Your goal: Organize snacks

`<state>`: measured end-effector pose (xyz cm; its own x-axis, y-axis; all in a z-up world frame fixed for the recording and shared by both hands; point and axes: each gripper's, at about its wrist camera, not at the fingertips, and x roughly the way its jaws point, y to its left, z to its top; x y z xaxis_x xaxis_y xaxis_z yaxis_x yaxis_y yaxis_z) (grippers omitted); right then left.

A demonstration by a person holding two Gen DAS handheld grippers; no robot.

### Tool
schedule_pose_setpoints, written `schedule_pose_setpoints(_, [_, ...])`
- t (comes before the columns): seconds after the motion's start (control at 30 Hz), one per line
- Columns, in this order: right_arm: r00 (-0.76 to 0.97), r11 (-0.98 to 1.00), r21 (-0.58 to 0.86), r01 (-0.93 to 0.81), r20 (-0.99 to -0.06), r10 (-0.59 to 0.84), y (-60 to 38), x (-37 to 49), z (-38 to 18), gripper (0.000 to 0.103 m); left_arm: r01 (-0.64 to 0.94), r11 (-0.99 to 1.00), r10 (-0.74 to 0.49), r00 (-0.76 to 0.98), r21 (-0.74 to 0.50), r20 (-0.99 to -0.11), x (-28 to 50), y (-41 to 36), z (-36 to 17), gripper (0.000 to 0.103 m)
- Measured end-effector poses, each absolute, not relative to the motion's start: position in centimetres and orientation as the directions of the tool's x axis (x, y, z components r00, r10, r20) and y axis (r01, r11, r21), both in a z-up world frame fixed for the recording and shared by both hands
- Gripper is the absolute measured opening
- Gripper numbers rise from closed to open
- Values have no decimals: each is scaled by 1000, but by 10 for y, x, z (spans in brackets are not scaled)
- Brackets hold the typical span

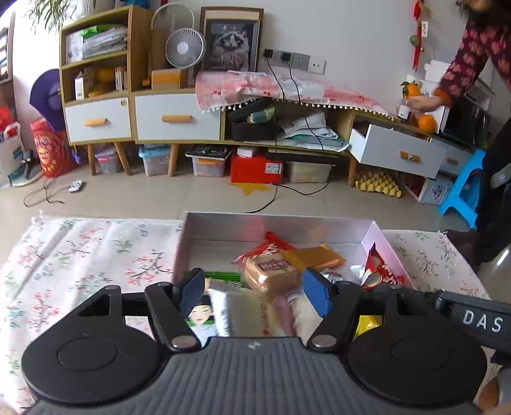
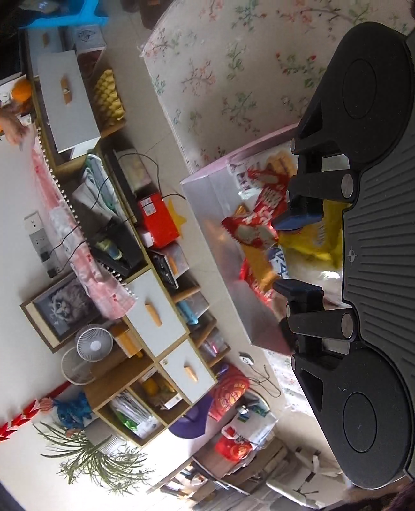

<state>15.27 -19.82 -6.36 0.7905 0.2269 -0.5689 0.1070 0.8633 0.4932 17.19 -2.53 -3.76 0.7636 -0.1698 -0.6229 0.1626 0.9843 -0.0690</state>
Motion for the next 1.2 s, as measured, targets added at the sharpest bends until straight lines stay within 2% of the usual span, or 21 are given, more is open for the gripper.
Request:
schedule_pose_setpoints(0.13, [785,872,477,108,-579,219,-205,138,-58,35,116,991,-132,768,-67,-627,157,-13,-28,70])
schedule_pose_setpoints(0.2, [785,873,478,102,-577,224,-208,128,-52,37,82,995,-97,767,-53,-634,150,-8,-23,81])
schedule_pose_setpoints(0.27, [782,879,469,90,-579,229,-209,118,-47,59,39,999,-32,770,-3,-637,145,-8,-19,81])
schedule_pose_setpoints(0.33, [778,897,437,67,-586,227,-207,109,-42,64,22,999,9,771,41,-637,134,-11,-13,84])
schedule_pose_setpoints(0.5, [765,935,354,31,-610,206,-201,82,-33,75,13,999,15,763,40,-646,103,-6,-3,100])
schedule_pose_setpoints(0.63, [762,960,281,-12,-619,191,-196,52,-24,88,0,999,30,747,46,-664,81,1,3,101])
schedule_pose_setpoints(0.73, [755,975,220,-35,-633,171,-195,37,-15,88,16,999,7,737,29,-676,68,5,12,102])
schedule_pose_setpoints(0.83, [748,972,234,-3,-645,157,-199,21,0,89,9,1000,5,744,18,-668,53,9,24,102])
schedule_pose_setpoints(0.93, [762,966,257,-12,-623,175,-201,6,15,98,13,1000,-2,754,12,-656,41,11,37,102])
schedule_pose_setpoints(1.03, [776,975,224,-3,-614,144,-199,-7,29,98,-2,1000,18,765,25,-643,30,12,47,102])
schedule_pose_setpoints(1.2, [793,968,251,-9,-588,160,-198,-29,57,98,2,1000,-12,777,-16,-630,7,12,65,103])
